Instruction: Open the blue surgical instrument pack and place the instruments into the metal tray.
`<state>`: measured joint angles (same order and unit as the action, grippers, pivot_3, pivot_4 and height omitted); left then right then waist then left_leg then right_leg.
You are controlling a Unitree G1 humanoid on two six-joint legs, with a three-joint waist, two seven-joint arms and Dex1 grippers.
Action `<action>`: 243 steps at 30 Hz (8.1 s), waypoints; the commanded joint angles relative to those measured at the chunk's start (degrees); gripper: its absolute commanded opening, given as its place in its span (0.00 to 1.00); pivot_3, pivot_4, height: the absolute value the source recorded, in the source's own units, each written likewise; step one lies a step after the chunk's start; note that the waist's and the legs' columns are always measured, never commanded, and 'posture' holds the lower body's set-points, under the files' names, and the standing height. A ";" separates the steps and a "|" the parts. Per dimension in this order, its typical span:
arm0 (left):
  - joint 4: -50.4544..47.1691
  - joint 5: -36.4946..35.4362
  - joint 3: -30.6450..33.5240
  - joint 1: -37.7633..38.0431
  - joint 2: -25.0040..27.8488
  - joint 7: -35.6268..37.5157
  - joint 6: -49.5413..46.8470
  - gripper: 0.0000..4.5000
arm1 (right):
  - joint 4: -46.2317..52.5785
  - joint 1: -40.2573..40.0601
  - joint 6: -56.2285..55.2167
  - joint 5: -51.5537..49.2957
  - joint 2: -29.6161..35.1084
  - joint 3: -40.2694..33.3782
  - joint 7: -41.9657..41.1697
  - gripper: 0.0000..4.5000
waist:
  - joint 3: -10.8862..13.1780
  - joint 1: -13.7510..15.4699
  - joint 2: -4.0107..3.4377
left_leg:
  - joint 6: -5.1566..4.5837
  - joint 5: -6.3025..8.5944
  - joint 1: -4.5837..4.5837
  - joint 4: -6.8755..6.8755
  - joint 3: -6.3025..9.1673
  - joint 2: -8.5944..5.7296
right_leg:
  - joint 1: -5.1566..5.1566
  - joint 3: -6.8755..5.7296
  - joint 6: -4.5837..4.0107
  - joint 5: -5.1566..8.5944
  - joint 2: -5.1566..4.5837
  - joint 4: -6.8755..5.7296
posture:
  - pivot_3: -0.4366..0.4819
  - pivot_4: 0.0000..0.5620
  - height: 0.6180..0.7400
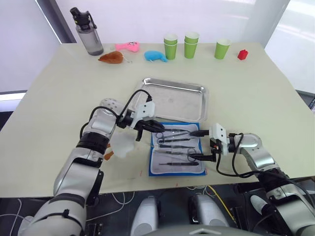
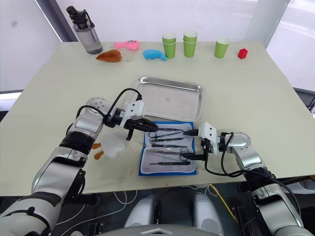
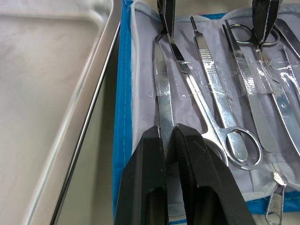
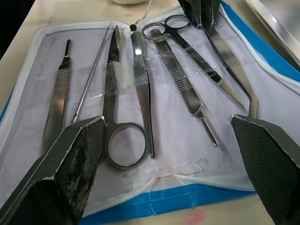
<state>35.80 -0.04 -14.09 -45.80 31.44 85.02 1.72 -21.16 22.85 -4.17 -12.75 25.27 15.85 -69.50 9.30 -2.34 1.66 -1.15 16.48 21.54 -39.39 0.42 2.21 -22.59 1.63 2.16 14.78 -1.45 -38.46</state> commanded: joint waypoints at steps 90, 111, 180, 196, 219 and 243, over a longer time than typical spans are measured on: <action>-29.11 -17.96 13.69 7.54 17.67 -6.17 -28.90 0.02 | -7.02 -3.91 2.81 6.63 0.00 3.80 2.74 1.00 | 0.01 0.00 -0.01 | -0.03 -0.02 -0.03 0.30 0.02 0.23 | -0.02 0.03 -0.07 -0.04 -0.22 0.42 | 0.48 0.27 0.95; -24.23 -7.76 18.93 4.06 -9.42 -63.68 -40.73 0.02 | -7.33 -3.87 2.35 6.84 -0.06 3.83 2.64 1.00 | -0.17 0.01 0.26 | -0.01 -0.03 -0.22 0.40 0.02 0.12 | 0.17 0.05 -0.03 -0.33 -0.27 0.47 | 0.48 0.27 0.95; -35.42 -32.31 19.62 19.70 25.47 6.35 -20.81 0.99 | -7.04 -4.92 2.01 6.80 -1.78 3.26 4.48 1.00 | -0.11 -0.08 0.23 | 0.84 -0.50 -0.78 1.49 0.07 0.21 | 0.18 0.08 -0.28 -0.04 -0.61 0.82 | 0.48 0.27 0.95; -29.37 -37.17 7.62 17.25 34.48 7.48 -5.84 0.99 | -7.32 -4.83 1.65 6.96 -1.52 3.07 4.45 1.00 | -0.12 0.03 0.34 | 0.82 -0.51 -0.80 1.85 -0.18 0.43 | -0.14 -0.09 -0.44 -0.04 -0.57 0.84 | 0.48 0.27 0.95; -23.16 -13.44 0.47 14.25 8.22 -6.03 -2.85 0.23 | -8.42 -3.53 1.86 7.11 -2.04 3.25 4.44 1.00 | -0.21 0.01 0.49 | 0.80 -0.53 -0.83 1.85 -0.35 0.34 | -0.13 -0.14 -0.46 -0.09 -0.08 0.76 | 0.48 0.27 0.95; -12.94 -1.51 -3.02 12.43 3.09 -11.27 0.42 0.23 | -7.14 -4.40 2.36 6.96 -2.18 3.08 5.14 1.00 | -0.55 0.07 0.53 | 0.78 -0.54 -0.88 1.85 -0.25 0.38 | -0.08 -0.16 -0.57 -0.16 -0.01 0.73 | 0.48 0.27 0.95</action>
<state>21.41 -3.83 -16.31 -33.56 34.14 74.67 2.09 -21.52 21.70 -5.36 -11.91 22.21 15.96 -67.53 8.75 -2.28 2.19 -0.38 15.94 20.64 -37.54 0.17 2.59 -22.65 1.47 1.58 14.62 -1.47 -37.73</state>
